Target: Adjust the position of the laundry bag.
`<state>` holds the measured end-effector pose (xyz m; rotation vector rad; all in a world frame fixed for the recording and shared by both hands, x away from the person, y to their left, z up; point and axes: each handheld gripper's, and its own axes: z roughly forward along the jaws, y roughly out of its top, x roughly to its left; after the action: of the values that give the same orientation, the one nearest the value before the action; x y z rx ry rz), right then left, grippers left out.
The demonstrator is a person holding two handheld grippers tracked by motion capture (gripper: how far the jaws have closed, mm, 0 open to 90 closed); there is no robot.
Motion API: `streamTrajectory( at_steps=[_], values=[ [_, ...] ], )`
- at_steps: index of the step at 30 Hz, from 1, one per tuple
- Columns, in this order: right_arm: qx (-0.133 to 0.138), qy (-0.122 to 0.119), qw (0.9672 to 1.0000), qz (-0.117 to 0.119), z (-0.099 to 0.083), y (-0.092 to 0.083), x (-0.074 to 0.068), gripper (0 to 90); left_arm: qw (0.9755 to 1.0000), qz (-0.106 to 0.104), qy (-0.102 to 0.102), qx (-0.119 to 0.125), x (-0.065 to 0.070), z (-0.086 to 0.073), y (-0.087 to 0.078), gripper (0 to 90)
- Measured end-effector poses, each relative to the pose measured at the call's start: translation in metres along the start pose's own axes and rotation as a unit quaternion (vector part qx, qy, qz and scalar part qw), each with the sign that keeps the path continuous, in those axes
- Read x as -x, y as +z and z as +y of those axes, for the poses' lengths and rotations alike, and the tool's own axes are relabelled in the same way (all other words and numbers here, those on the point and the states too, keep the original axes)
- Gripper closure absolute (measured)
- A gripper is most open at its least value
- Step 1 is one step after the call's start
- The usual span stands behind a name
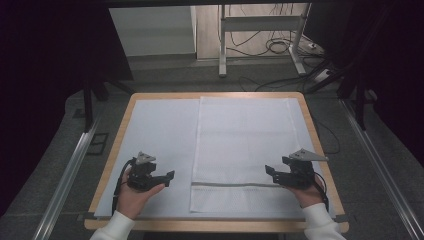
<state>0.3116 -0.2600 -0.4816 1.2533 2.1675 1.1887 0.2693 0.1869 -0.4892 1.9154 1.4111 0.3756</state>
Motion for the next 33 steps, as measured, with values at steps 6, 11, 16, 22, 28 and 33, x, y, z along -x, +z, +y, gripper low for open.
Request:
streamTrajectory(
  at_steps=[6, 11, 16, 22, 28, 33],
  values=[
    [0.002, 0.001, 1.0, -0.008, 0.001, 0.0, 0.003, 23.6, 0.9999, -0.005, -0.001, -0.015, 0.014, 0.006, 0.015, 26.6],
    [0.004, 0.003, 0.9999, -0.009, 0.001, -0.002, 0.004, 23.5, 0.9997, -0.012, -0.003, -0.02, 0.019, 0.007, 0.021, 26.8],
    [0.002, 0.0, 1.0, -0.007, 0.001, -0.001, 0.002, 23.5, 0.9997, -0.016, -0.007, -0.019, 0.024, 0.01, 0.027, 26.9],
    [0.006, 0.008, 0.9998, -0.019, 0.003, -0.005, 0.009, 23.5, 0.9996, -0.016, -0.01, -0.022, 0.029, 0.013, 0.036, 28.4],
    [0.007, 0.01, 0.9997, -0.019, 0.003, -0.005, 0.01, 23.5, 0.9995, -0.018, -0.017, -0.022, 0.032, 0.017, 0.045, 29.3],
    [0.002, 0.006, 0.9998, -0.019, 0.001, -0.005, 0.008, 23.6, 0.9991, -0.023, -0.019, -0.03, 0.033, 0.02, 0.054, 30.4]
  ],
)
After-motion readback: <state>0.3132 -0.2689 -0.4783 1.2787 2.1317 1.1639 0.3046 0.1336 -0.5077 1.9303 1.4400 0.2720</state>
